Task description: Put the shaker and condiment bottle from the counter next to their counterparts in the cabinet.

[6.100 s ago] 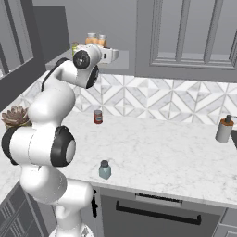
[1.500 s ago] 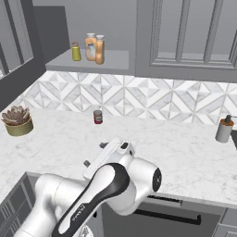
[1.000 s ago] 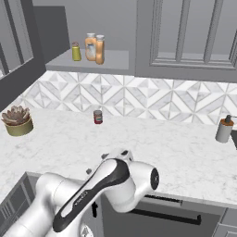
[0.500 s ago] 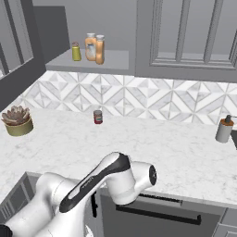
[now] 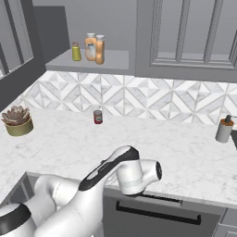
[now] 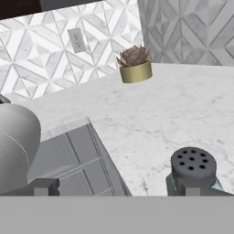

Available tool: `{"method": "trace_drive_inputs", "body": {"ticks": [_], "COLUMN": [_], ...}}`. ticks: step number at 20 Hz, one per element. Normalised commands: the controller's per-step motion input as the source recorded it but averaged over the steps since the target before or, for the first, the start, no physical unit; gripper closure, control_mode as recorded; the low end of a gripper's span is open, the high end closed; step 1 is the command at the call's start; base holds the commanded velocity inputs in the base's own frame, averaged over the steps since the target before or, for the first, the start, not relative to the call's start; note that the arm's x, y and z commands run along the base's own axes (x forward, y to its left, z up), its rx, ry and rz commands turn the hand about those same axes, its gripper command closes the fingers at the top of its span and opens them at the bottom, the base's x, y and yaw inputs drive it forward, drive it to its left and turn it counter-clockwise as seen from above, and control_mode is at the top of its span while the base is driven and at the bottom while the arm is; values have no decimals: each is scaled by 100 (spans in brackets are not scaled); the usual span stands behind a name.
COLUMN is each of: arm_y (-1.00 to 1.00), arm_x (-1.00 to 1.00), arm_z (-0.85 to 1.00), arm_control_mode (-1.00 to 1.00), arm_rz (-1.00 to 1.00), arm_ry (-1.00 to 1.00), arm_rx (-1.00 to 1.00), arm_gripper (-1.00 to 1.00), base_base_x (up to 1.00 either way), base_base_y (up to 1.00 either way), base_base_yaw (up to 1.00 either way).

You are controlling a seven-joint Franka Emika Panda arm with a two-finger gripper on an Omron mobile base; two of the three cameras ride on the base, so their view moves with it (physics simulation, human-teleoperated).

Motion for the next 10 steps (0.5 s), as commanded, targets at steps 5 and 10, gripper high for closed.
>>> {"method": "trace_drive_inputs", "body": {"ticks": [5, 10], "arm_y": [-2, 0], "arm_x": [9, 9], "arm_z": [-25, -6], "arm_control_mode": [-100, -100], "arm_rz": [5, 0], "arm_ry": [8, 4], "arm_rx": [5, 4], "arm_gripper": [-100, -100], "base_base_x": [0, 0], "base_base_y": [0, 0], "base_base_yaw": [0, 0]}}
